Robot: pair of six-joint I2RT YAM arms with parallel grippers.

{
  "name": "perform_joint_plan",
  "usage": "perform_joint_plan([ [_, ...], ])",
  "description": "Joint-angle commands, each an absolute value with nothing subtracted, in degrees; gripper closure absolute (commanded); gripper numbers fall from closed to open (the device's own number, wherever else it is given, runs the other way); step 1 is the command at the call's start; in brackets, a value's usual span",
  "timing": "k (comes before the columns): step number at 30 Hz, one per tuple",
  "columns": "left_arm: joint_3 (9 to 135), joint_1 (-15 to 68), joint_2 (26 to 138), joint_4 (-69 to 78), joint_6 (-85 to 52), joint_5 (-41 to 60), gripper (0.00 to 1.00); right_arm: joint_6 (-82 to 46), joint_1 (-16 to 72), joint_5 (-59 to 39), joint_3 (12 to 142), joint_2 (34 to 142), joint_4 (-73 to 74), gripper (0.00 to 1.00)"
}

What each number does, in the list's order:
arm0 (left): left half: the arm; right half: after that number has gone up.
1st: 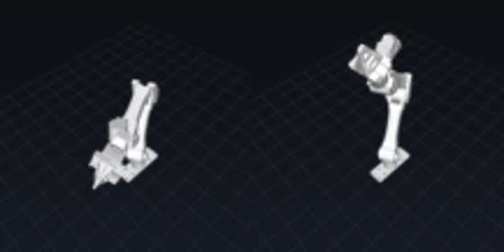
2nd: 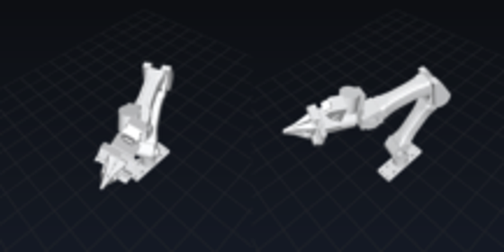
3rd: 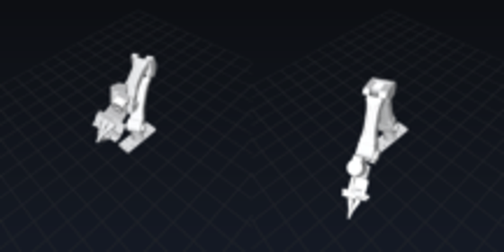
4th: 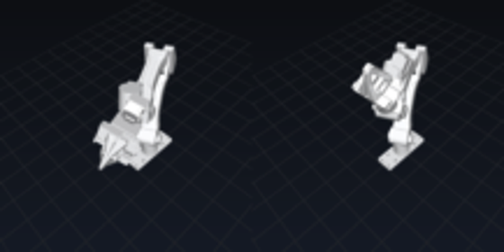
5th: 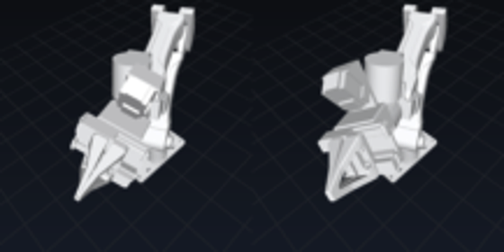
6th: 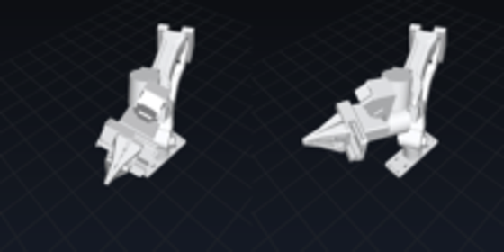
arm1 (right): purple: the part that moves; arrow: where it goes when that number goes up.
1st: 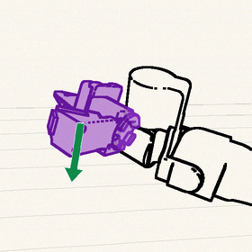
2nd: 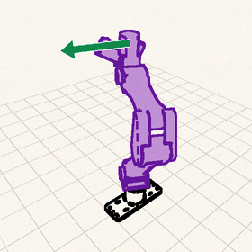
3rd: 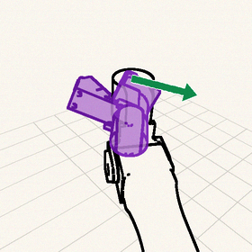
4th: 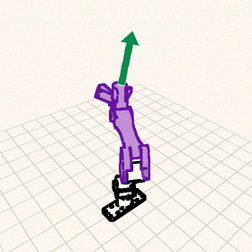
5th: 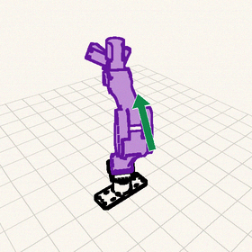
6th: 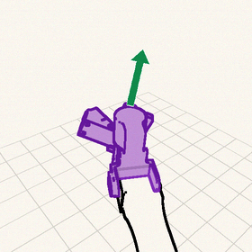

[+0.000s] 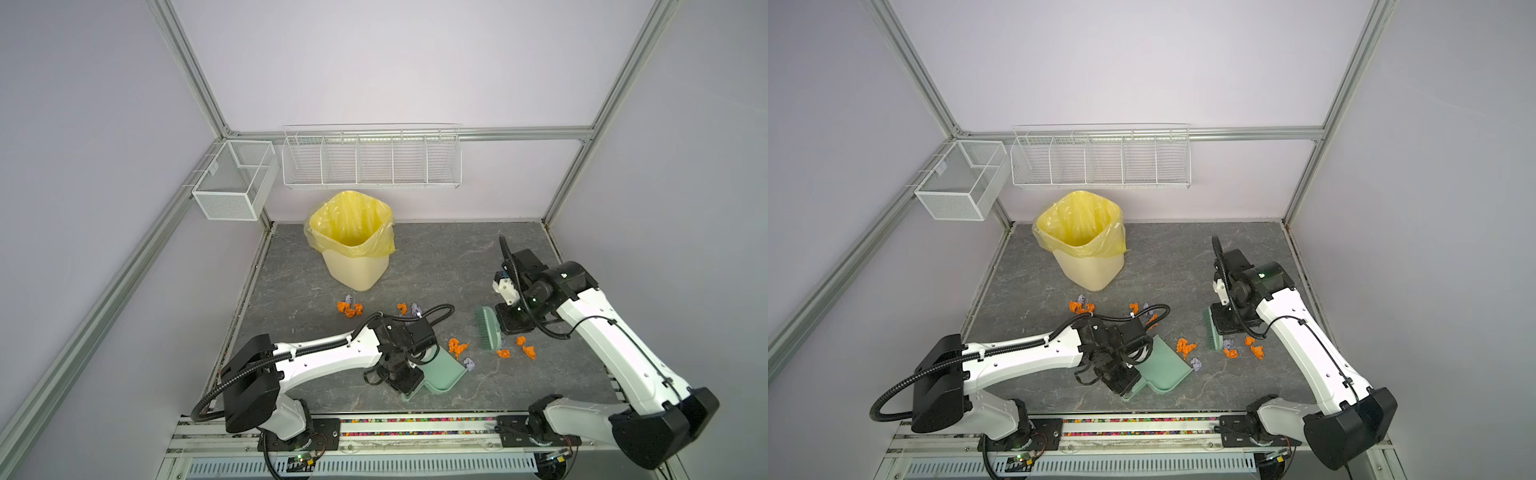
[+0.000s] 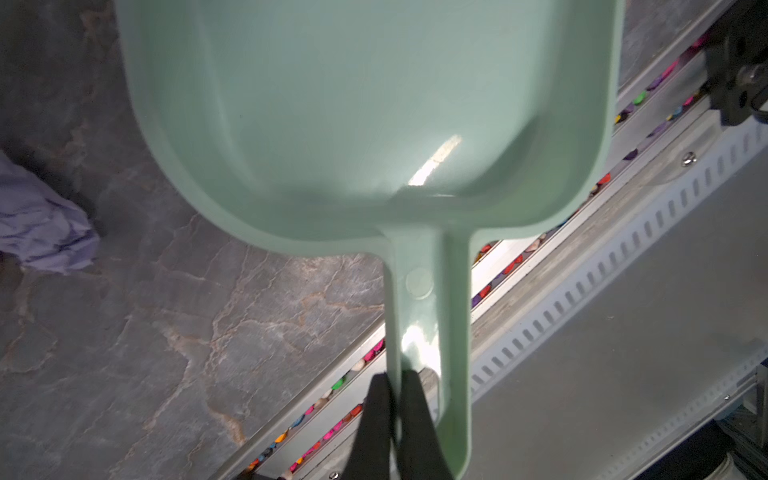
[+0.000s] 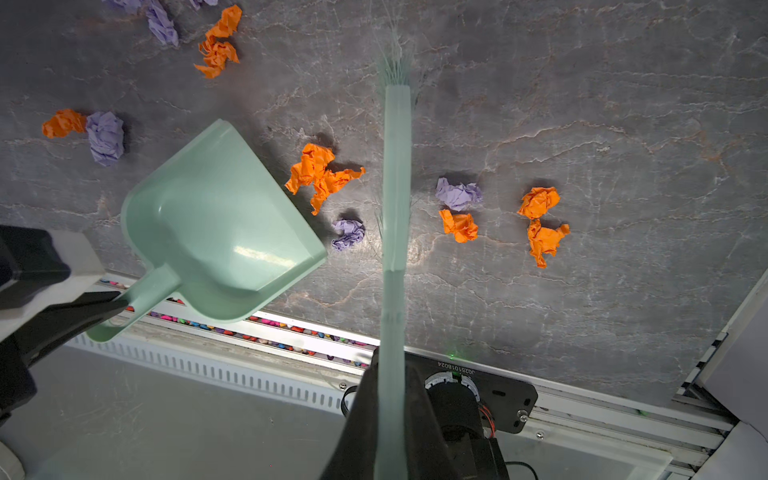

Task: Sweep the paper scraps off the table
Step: 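Lower the dustpan onto the table near the scraps with the left gripper, then sweep scraps with the right gripper's brush into the dustpan held by the left gripper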

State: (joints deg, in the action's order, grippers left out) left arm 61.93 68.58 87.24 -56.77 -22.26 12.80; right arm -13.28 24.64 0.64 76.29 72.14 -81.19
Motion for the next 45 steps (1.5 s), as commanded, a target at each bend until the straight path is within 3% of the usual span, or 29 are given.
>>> perform_joint_plan([
  [1, 63.41, 69.35, 89.51, -59.27, -22.18, 9.66, 1.0, -13.88, 25.18, 1.1, 74.91, 72.78, -80.34, 0.93],
  [25, 64.2, 69.22, 91.09, -56.03, -21.83, 15.29, 1.0, -18.66, 32.5, -2.74, 71.91, 74.59, -75.19, 0.93],
  [38, 64.92, 67.33, 93.47, -56.09, -19.94, 16.4, 1.0, -21.81, 37.53, -16.14, 72.45, 70.62, -67.73, 0.93],
  [45, 65.56, 67.22, 93.98, -56.76, -19.61, 16.53, 1.0, -21.71, 36.48, -3.74, 74.4, 69.79, -72.65, 0.93],
])
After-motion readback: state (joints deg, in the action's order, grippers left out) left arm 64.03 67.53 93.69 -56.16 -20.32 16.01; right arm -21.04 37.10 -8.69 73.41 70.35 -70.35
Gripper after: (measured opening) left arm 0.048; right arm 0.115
